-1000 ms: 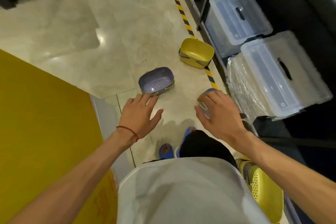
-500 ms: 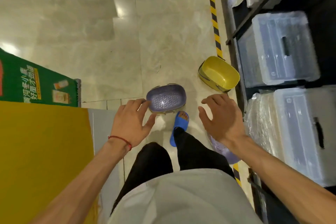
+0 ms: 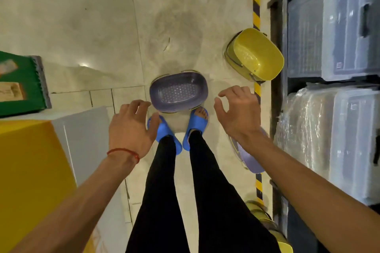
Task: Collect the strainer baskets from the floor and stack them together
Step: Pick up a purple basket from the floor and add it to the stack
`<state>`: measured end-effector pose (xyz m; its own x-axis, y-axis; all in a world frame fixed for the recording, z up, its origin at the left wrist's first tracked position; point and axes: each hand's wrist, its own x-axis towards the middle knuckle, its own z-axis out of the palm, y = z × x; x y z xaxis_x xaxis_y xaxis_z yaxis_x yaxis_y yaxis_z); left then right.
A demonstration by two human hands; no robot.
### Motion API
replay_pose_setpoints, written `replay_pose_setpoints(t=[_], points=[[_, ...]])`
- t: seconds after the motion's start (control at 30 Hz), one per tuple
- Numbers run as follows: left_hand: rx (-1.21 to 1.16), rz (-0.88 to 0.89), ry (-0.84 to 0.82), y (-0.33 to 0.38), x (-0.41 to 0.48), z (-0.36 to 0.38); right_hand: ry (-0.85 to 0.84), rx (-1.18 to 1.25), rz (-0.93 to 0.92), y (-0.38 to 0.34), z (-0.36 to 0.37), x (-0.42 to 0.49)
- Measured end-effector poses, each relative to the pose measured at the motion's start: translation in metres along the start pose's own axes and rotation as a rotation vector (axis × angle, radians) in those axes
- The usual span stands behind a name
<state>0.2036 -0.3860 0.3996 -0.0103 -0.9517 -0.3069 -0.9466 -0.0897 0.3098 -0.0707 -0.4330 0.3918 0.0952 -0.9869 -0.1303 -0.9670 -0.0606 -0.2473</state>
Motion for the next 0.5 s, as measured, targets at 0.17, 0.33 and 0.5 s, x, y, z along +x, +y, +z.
replay_pose_setpoints(t=[0.17, 0.33, 0.5], points=[[-0.06, -0.11, -0.059, -0.03, 0.031, 0.094, -0.045, 0.009, 0.108, 0.018, 0.11, 0.021], [-0.186, -0.274, -0.048, -0.063, 0.069, 0.214, -0.083, 0.094, 0.234, 0.046, 0.226, 0.037], [-0.421, -0.401, 0.08, -0.103, 0.111, 0.333, -0.093, 0.213, 0.317, 0.092, 0.332, 0.056]])
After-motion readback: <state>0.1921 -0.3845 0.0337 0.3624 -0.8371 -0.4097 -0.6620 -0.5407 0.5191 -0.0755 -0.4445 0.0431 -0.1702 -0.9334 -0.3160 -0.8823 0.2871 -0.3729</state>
